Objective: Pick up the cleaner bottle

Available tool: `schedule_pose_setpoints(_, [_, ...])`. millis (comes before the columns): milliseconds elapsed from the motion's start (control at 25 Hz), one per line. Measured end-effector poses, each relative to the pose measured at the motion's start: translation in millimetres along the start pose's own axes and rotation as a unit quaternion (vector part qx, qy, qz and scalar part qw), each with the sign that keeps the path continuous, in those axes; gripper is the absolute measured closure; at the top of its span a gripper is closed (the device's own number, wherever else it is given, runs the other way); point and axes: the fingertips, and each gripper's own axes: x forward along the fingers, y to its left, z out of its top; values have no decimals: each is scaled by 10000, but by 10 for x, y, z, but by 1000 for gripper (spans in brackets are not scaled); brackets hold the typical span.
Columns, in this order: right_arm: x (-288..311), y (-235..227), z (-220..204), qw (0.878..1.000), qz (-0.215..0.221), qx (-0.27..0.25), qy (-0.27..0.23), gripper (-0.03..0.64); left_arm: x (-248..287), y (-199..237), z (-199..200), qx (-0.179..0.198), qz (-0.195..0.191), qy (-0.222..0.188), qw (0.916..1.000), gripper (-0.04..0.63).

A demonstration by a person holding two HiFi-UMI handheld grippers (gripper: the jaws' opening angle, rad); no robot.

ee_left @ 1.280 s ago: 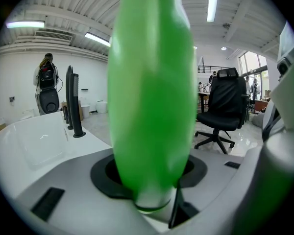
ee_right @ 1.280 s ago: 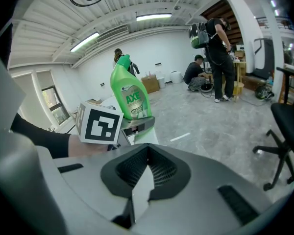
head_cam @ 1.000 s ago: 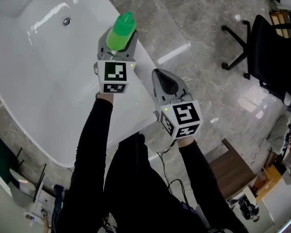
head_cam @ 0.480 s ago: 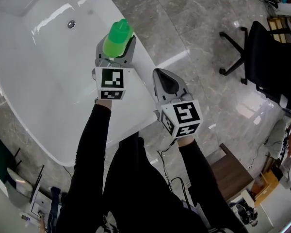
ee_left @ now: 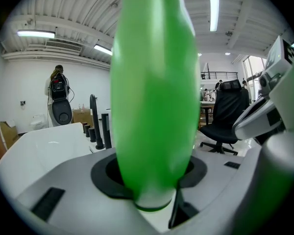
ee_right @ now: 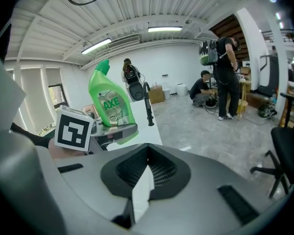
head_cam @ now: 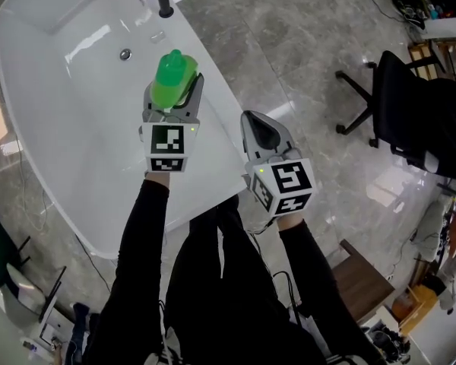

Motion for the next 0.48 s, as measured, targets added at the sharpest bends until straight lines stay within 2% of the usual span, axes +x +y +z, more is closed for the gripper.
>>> schedule_pose_setpoints(480, [-152,525,519,9968,472,-524,-368,615,-697,171,419,54,290,-85,9995,391])
